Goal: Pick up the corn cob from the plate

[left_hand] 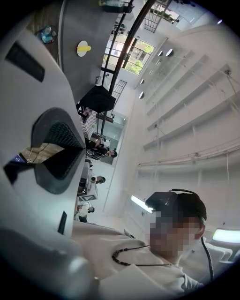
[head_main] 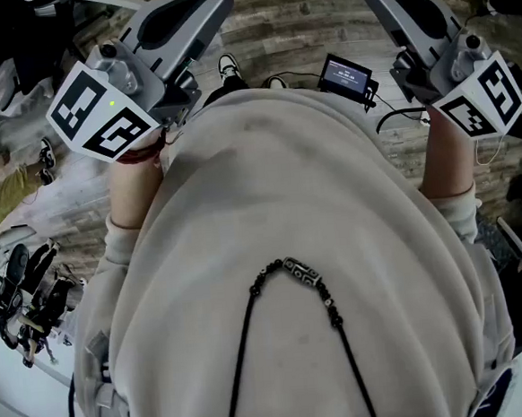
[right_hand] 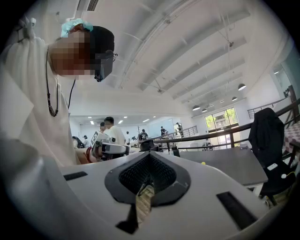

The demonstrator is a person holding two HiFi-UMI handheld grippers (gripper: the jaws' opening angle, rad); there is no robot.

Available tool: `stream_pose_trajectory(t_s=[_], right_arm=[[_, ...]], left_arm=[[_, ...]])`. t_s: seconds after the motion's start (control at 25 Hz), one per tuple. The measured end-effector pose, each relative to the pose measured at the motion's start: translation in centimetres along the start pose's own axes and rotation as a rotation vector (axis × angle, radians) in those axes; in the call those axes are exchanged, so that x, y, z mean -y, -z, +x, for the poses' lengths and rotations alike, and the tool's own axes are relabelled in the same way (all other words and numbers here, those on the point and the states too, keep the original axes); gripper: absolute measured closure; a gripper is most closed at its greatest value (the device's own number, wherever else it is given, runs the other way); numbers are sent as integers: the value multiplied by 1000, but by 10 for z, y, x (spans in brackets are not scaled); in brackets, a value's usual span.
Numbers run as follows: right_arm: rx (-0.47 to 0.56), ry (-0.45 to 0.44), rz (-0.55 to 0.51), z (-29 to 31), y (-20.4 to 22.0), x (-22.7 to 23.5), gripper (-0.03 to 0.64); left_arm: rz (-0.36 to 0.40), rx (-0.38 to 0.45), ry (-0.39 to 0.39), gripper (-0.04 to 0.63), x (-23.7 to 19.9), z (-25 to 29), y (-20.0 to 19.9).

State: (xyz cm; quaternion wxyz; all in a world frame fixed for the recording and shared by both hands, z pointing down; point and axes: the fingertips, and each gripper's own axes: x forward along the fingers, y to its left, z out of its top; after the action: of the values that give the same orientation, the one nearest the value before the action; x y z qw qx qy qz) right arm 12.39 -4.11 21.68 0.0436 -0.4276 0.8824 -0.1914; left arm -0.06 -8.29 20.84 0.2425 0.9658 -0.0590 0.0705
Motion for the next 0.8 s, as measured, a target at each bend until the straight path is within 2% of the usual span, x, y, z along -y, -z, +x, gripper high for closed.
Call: stream_pose_trajectory(t_s=[0.36, 0.8], right_arm=[[-30, -24, -15, 2, 5, -6, 603], [1, -41, 11, -8, 3, -5, 603]], left_arm=[[19, -20, 13, 595, 8, 15, 0], [19, -33, 32, 594, 23, 35, 5]])
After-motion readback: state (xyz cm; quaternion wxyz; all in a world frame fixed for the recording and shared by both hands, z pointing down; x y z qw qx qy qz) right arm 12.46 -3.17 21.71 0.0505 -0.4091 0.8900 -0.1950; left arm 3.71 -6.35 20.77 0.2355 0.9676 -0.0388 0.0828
